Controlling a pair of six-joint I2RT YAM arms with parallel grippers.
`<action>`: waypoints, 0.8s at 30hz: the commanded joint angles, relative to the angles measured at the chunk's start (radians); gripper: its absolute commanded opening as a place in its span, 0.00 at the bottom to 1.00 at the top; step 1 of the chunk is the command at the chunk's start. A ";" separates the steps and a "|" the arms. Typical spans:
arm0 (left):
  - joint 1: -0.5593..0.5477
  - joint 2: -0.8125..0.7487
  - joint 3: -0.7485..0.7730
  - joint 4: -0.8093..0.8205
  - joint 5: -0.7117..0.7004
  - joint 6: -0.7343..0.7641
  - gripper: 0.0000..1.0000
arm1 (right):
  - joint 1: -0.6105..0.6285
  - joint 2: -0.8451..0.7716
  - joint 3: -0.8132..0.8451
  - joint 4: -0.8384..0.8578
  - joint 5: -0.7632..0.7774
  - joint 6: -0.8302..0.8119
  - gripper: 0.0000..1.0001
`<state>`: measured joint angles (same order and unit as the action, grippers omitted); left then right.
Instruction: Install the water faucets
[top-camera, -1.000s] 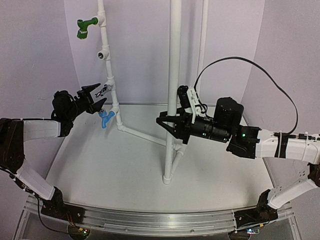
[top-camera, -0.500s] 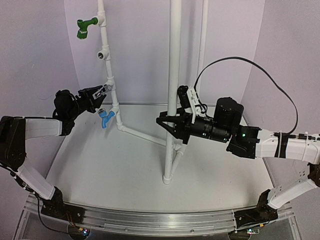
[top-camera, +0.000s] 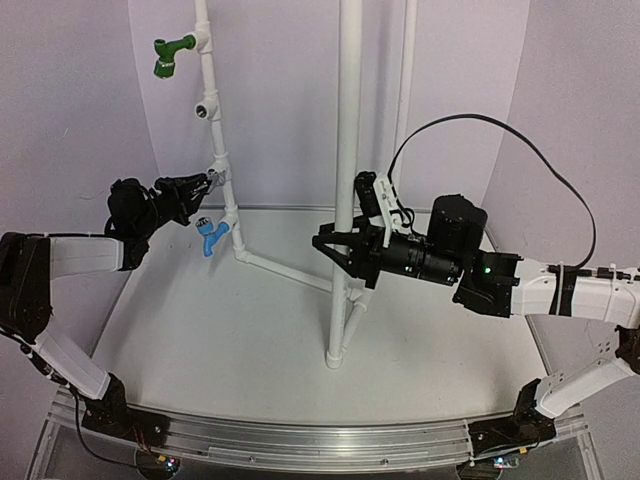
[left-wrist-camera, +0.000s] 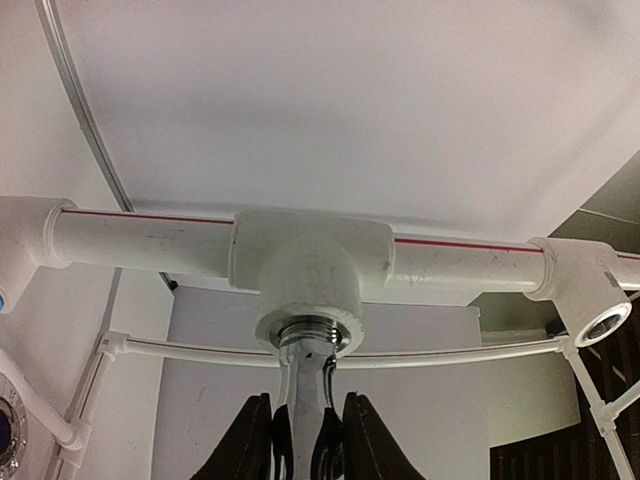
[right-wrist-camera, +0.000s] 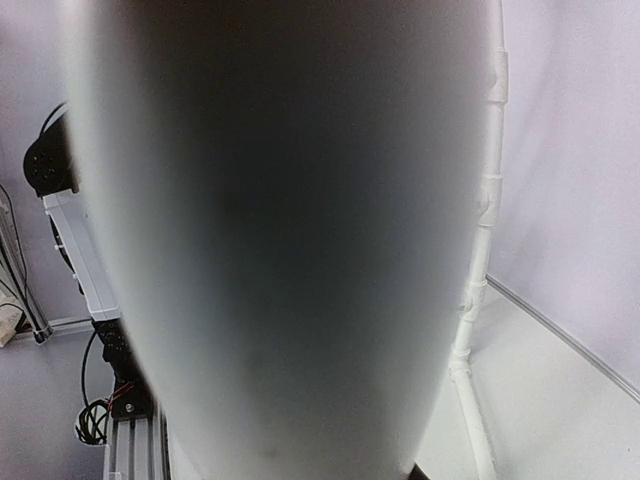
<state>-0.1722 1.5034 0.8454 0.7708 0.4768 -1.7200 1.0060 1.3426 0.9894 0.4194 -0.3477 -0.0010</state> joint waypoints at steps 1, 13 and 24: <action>-0.005 -0.029 0.040 -0.008 0.000 0.073 0.23 | 0.033 -0.005 0.046 0.005 -0.104 0.222 0.00; -0.005 -0.085 0.137 -0.277 -0.007 0.371 0.18 | 0.036 -0.005 0.049 0.001 -0.100 0.222 0.00; -0.032 -0.081 0.356 -0.790 -0.090 0.894 0.16 | 0.041 -0.001 0.053 -0.003 -0.098 0.220 0.00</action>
<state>-0.1828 1.4498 1.0901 0.1787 0.4544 -1.0881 1.0096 1.3426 0.9936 0.4145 -0.3382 0.0006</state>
